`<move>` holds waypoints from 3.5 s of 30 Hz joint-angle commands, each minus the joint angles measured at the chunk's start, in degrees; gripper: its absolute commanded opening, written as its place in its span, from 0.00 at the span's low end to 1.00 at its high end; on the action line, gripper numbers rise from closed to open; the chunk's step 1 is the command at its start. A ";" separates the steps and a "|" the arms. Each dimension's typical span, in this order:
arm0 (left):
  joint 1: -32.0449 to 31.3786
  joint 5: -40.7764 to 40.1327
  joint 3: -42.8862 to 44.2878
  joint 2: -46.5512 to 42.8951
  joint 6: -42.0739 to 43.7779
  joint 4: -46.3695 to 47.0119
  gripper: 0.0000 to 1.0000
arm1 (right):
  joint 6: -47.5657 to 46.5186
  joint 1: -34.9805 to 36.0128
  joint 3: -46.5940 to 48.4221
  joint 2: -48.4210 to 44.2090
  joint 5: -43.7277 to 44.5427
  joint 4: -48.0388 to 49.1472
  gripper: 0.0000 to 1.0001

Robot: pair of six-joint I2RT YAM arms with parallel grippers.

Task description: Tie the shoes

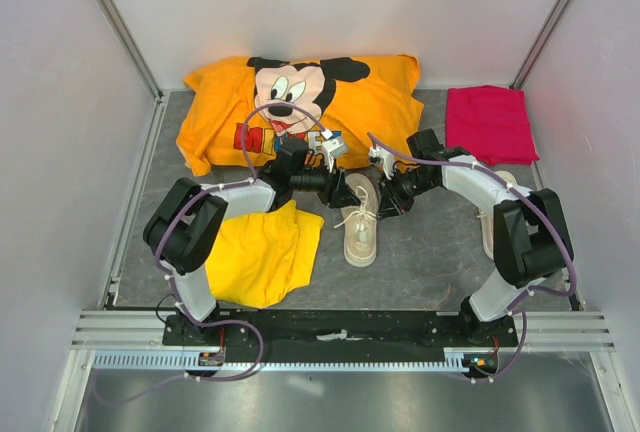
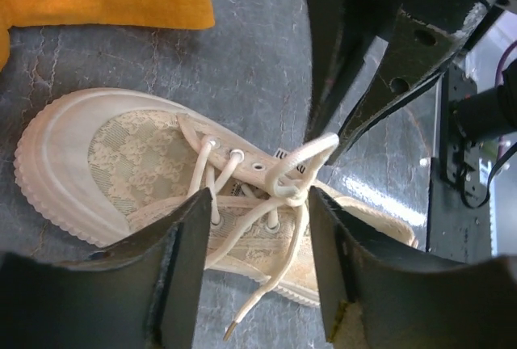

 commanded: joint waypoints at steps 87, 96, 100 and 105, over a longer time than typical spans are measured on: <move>3.28 5.33 6.68 3.57 36.86 -22.34 0.13 | 0.31 0.08 0.81 0.27 -2.18 -0.13 0.00; 5.92 5.24 4.40 0.14 38.08 -25.23 0.02 | 0.31 0.00 0.54 0.18 -1.83 -0.13 0.00; 6.62 6.03 4.13 -0.56 37.30 -24.88 0.02 | 0.22 0.00 0.72 0.10 -1.83 -0.13 0.00; 6.62 6.03 4.04 -1.53 36.86 -25.23 0.02 | 0.39 -0.09 0.89 -0.08 -1.65 -0.22 0.00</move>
